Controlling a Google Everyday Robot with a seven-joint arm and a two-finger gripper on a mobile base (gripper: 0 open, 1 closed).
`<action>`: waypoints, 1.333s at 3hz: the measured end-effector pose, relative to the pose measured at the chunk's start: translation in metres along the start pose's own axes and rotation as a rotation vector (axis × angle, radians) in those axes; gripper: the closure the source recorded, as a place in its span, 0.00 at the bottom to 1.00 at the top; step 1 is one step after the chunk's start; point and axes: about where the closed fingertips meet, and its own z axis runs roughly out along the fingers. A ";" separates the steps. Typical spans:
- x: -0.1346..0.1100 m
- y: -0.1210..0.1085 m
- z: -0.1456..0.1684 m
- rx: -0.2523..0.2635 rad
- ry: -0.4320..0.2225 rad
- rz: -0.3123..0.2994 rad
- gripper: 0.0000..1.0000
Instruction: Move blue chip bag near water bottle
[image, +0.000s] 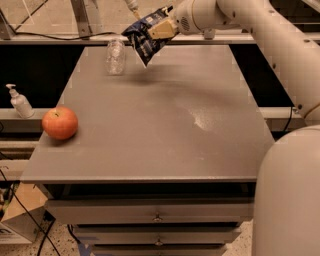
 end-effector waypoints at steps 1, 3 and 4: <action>0.005 -0.002 0.014 -0.023 -0.001 0.042 0.82; 0.006 0.001 0.019 -0.032 0.001 0.042 0.35; 0.007 0.003 0.022 -0.036 0.002 0.042 0.12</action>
Offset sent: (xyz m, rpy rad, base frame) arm 0.0090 0.0049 -0.0086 0.0266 0.0338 0.0038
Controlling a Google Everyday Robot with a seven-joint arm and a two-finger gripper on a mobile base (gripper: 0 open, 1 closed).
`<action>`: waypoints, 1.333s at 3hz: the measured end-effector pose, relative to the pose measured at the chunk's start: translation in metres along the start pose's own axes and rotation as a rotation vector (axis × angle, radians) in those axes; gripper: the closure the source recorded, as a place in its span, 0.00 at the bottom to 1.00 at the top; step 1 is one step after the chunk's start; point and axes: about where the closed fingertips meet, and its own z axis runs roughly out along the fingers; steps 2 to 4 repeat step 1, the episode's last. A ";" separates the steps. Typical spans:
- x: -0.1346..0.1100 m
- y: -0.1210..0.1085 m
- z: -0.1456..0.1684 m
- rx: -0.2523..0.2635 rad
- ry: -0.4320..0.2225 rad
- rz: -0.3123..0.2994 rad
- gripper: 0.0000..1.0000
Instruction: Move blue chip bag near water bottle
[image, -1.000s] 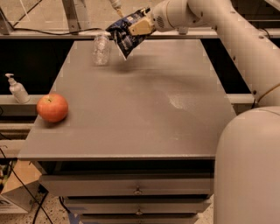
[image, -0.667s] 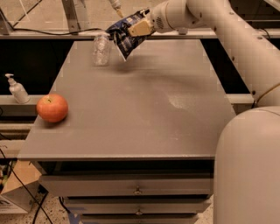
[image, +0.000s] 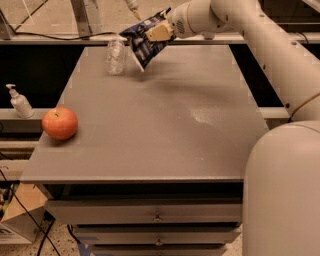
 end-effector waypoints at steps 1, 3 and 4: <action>0.001 0.002 0.003 -0.004 0.001 0.001 0.00; 0.001 0.002 0.003 -0.004 0.001 0.001 0.00; 0.001 0.002 0.003 -0.004 0.001 0.001 0.00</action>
Offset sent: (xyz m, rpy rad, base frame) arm 0.0000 0.0000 0.0000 0.0000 0.0000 0.0000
